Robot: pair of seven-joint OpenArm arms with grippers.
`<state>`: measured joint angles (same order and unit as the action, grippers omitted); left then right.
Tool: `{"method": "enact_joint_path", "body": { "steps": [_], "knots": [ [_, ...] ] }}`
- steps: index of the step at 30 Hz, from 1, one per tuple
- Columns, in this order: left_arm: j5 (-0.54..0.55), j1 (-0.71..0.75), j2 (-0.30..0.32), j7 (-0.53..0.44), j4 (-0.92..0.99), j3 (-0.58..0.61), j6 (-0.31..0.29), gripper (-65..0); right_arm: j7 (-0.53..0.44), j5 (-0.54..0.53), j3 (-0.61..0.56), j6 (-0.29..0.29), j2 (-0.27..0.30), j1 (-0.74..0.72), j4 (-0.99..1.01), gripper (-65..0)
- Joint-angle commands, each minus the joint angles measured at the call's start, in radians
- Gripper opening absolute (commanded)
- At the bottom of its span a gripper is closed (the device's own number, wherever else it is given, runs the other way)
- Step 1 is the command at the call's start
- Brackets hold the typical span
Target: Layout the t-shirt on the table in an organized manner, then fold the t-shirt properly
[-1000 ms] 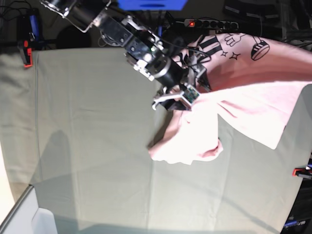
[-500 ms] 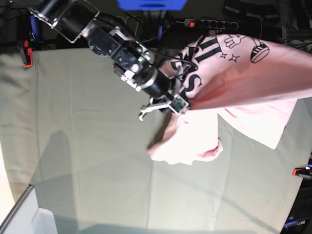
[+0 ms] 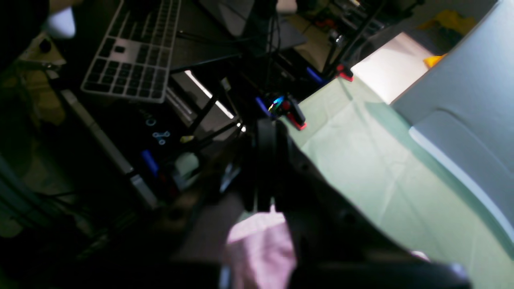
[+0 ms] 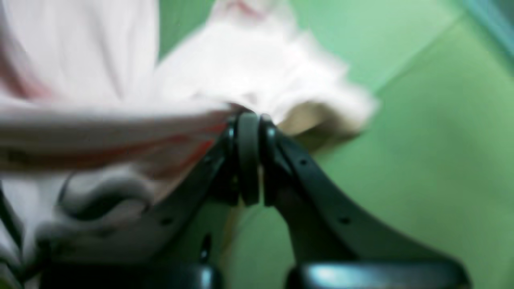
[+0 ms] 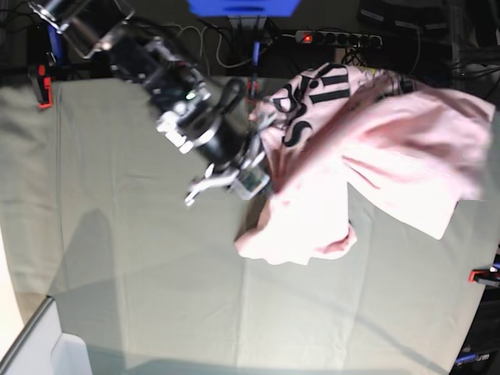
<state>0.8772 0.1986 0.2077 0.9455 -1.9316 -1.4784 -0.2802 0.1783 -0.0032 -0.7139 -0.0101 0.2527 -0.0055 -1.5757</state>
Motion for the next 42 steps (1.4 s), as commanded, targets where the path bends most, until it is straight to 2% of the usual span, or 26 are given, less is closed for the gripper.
{"method": "enact_joint_path", "body": {
  "steps": [1,4,7,10,15,17,21,23,25,29,34,38,42],
  "knots": [
    [0.017,-0.015,0.023,-0.023,-0.016,-0.005,0.002,-64.8,-0.038,0.002,0.024,0.006,0.004,-0.014,-0.056,-65.0],
    [0.009,-0.057,0.023,-0.023,-0.018,0.018,0.003,-64.8,0.005,-0.001,0.061,0.006,0.047,-0.011,-0.133,-65.0],
    [-0.092,-0.109,0.017,-0.023,-0.009,0.112,0.002,-64.8,0.033,-0.002,0.069,0.006,0.079,-0.001,-0.150,-65.0],
    [-0.188,-0.144,-0.007,-0.024,0.045,0.230,-0.007,-64.5,0.033,-0.002,0.079,0.006,0.084,0.022,-0.151,-65.0],
    [-0.257,-0.204,-0.020,-0.023,0.206,0.413,0.002,-62.9,0.034,-0.002,0.081,0.006,0.078,0.058,-0.145,-65.0],
    [-0.304,-0.219,-0.011,-0.035,0.275,0.480,0.002,-57.7,0.034,-0.002,0.081,0.006,0.078,0.072,-0.145,-65.0],
    [-0.425,-0.304,-0.021,-0.036,0.452,0.540,0.002,-39.4,0.042,-0.001,0.081,0.006,0.083,0.094,-0.145,-65.0],
    [-0.459,-0.337,-0.023,-0.039,0.547,0.542,0.000,-35.4,0.042,-0.001,0.081,0.006,0.084,0.101,-0.144,-65.0],
    [-0.481,-0.368,-0.023,-0.076,0.636,0.543,0.000,-35.3,0.043,0.001,0.081,0.006,0.084,0.104,-0.134,-65.0],
    [-0.537,-0.379,-0.023,-0.210,0.771,0.548,0.002,-35.3,0.043,0.001,0.083,0.006,0.084,0.104,-0.114,-65.0],
    [-0.580,-0.373,-0.020,-0.354,0.892,0.661,0.002,-35.3,0.043,0.001,0.083,0.006,0.081,0.104,-0.102,-65.0],
    [-0.586,-0.371,-0.020,-0.403,0.932,0.707,0.002,-35.3,0.043,0.001,0.083,0.006,0.079,0.104,-0.101,-65.0],
    [-0.586,-0.374,-0.020,-0.408,0.947,0.707,0.003,-35.3,0.043,0.001,0.083,0.006,0.081,0.104,-0.101,-65.0]
  ]
}}
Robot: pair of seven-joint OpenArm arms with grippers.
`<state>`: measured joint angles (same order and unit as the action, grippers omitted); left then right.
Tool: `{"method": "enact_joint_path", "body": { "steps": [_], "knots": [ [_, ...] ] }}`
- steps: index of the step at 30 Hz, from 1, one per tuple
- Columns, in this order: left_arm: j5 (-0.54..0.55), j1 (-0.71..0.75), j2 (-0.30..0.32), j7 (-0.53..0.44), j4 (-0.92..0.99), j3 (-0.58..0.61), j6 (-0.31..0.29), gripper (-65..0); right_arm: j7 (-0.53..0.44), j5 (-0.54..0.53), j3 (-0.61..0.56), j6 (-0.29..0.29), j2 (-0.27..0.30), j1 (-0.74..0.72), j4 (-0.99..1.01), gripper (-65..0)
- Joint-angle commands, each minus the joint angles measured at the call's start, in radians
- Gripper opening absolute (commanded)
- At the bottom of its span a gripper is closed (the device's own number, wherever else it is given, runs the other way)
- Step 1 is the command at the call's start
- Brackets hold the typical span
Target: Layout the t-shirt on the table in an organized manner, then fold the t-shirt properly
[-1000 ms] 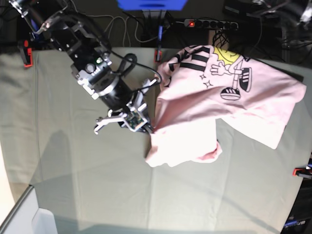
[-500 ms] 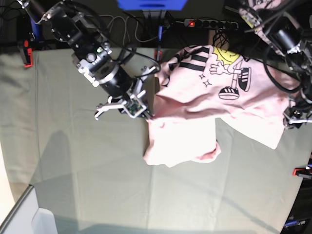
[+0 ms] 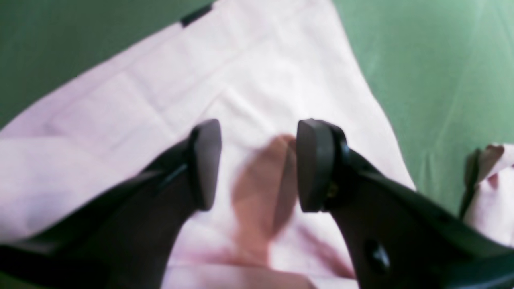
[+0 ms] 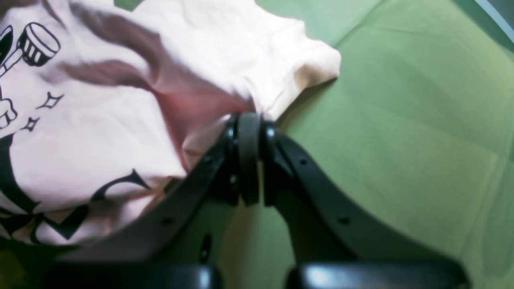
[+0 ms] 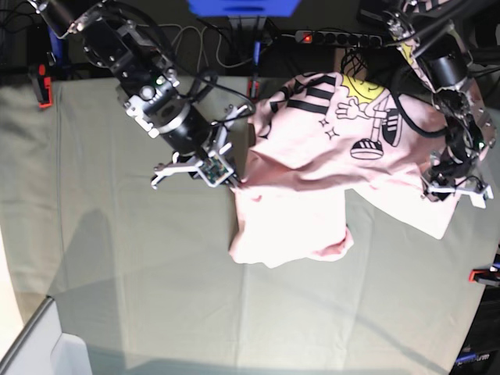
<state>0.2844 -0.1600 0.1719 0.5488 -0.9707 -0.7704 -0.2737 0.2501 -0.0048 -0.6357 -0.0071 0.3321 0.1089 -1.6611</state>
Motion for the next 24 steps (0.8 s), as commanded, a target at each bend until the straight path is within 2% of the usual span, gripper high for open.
{"method": "enact_joint_path", "body": {
  "steps": [1,5,7,10,13,19,22,24],
  "knots": [
    [0.006,-0.016,0.018,-0.011,-0.014,-0.001,-0.003,-35.3,-0.028,0.002,0.004,0.003,0.003,-0.010,-0.015,-65.0],
    [0.006,-0.013,0.024,-0.008,-0.014,-0.001,-0.003,-35.5,-0.028,0.002,0.004,0.003,0.005,-0.010,-0.009,-65.0],
    [0.005,-0.011,0.025,-0.003,-0.012,0.002,-0.003,-38.5,-0.028,0.002,0.004,0.003,0.006,-0.010,-0.009,-65.0],
    [-0.021,-0.003,0.024,-0.003,0.012,-0.001,-0.003,-49.8,-0.028,0.002,0.004,0.003,0.006,-0.010,-0.009,-65.0],
    [-0.030,0.009,0.018,-0.005,0.014,-0.002,-0.003,-64.6,-0.028,0.002,0.004,0.003,0.006,-0.010,-0.009,-65.0],
    [-0.021,0.041,0.019,-0.002,-0.026,-0.002,-0.005,-64.8,-0.028,0.002,0.004,0.003,0.006,-0.010,-0.009,-65.0],
    [-0.017,0.087,0.013,0.017,-0.156,-0.004,-0.009,-64.8,-0.028,0.002,0.004,0.003,0.006,-0.010,-0.009,-65.0],
    [0.026,0.118,-0.008,0.058,-0.261,-0.004,-0.009,-64.8,-0.028,0.002,0.004,0.003,0.008,-0.010,-0.009,-65.0]
  ]
}}
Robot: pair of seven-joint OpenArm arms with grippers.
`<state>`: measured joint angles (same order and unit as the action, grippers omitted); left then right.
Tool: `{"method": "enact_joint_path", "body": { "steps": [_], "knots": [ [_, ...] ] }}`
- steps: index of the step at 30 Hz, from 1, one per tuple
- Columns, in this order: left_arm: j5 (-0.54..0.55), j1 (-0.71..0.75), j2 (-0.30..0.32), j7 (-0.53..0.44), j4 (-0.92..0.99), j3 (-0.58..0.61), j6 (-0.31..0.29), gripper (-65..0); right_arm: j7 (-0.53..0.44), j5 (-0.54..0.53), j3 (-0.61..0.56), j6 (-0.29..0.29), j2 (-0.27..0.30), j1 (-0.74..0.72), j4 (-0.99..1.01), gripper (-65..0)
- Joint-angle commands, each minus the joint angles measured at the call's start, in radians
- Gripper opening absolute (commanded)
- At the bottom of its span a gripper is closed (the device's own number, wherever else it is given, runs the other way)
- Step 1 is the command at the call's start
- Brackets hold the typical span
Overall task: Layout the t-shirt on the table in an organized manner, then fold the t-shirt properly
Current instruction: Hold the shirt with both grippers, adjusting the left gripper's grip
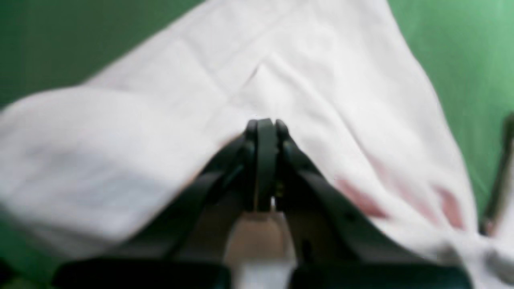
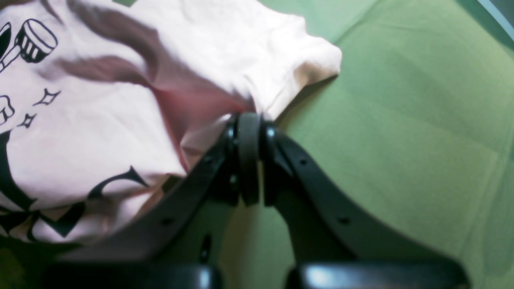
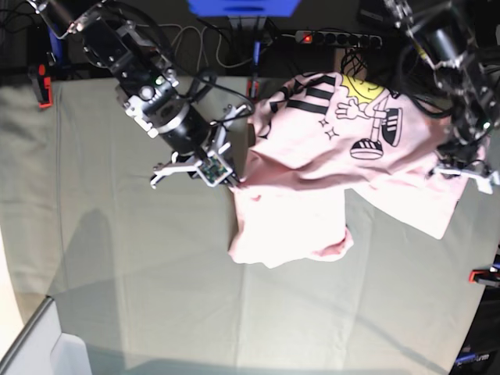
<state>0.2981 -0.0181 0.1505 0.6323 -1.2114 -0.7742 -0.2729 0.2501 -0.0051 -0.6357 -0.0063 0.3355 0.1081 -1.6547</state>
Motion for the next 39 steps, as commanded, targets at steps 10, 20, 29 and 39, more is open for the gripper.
{"method": "enact_joint_path", "body": {
  "steps": [10,20,29,39],
  "knots": [
    [0.051,-0.010,0.031,0.014,-0.064,0.000,-0.006,-60.4,-0.028,0.003,0.004,0.002,0.001,-0.009,-0.015,-65.0],
    [0.026,-0.082,0.068,0.002,0.077,0.000,-0.006,-23.5,-0.027,0.003,0.004,0.002,0.004,-0.008,-0.015,-65.0],
    [0.005,-0.167,0.093,0.002,0.203,0.002,-0.004,-22.7,-0.027,0.003,0.004,0.002,0.003,-0.008,-0.015,-65.0],
    [-0.147,-0.190,0.045,-0.127,0.249,0.006,-0.006,-22.9,-0.027,0.003,0.004,0.002,0.003,-0.008,-0.014,-65.0]
  ]
}}
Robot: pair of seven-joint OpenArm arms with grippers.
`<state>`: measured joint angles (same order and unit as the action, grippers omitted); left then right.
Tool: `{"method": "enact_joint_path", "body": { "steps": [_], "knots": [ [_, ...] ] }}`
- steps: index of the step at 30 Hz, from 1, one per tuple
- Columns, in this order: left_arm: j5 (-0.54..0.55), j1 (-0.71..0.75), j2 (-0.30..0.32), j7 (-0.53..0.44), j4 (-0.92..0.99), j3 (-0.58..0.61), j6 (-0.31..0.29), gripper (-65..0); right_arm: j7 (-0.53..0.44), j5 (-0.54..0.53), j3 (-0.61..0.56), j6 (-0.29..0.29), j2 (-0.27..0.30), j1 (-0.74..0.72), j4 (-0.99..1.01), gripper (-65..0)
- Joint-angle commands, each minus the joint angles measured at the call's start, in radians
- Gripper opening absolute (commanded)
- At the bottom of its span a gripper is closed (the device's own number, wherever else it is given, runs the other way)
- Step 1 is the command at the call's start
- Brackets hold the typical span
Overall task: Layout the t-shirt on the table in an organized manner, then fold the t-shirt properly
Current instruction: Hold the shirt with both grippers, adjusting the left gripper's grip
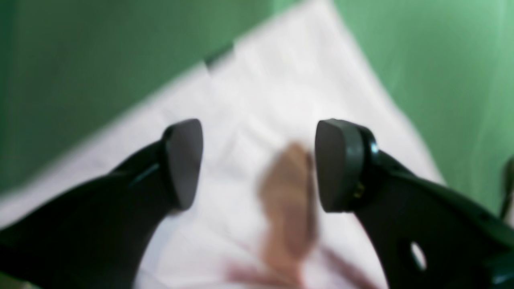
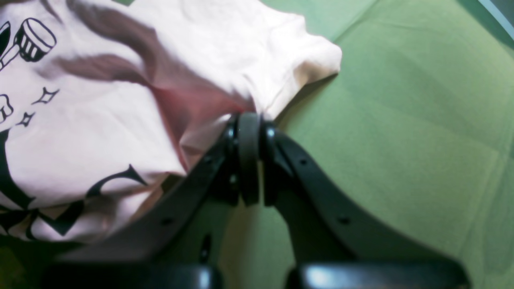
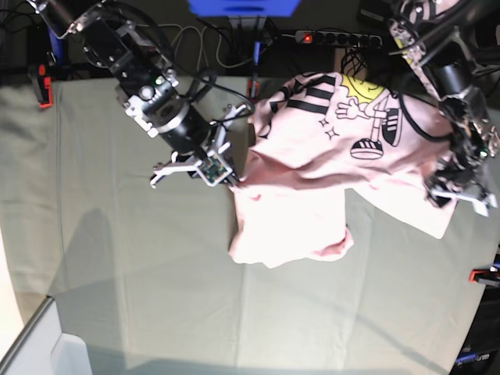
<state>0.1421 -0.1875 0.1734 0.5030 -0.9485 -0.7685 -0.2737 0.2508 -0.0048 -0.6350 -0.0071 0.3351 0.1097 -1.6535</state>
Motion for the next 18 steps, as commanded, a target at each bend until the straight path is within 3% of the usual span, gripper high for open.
{"method": "enact_joint_path", "body": {
  "steps": [1,9,18],
  "knots": [
    [0.007,-0.019,0.022,0.003,-0.014,0.001,-0.005,-22.9,-0.028,0.002,0.004,0.003,0.003,-0.009,-0.015,-65.0],
    [0.014,-0.004,0.021,0.003,-0.014,0.002,-0.012,-25.5,-0.028,0.002,0.004,0.003,0.003,-0.011,-0.015,-65.0],
    [0.014,0.023,0.007,-0.007,-0.013,0.002,-0.009,-63.5,-0.028,0.002,0.004,0.003,0.003,-0.011,-0.015,-65.0]
  ]
}}
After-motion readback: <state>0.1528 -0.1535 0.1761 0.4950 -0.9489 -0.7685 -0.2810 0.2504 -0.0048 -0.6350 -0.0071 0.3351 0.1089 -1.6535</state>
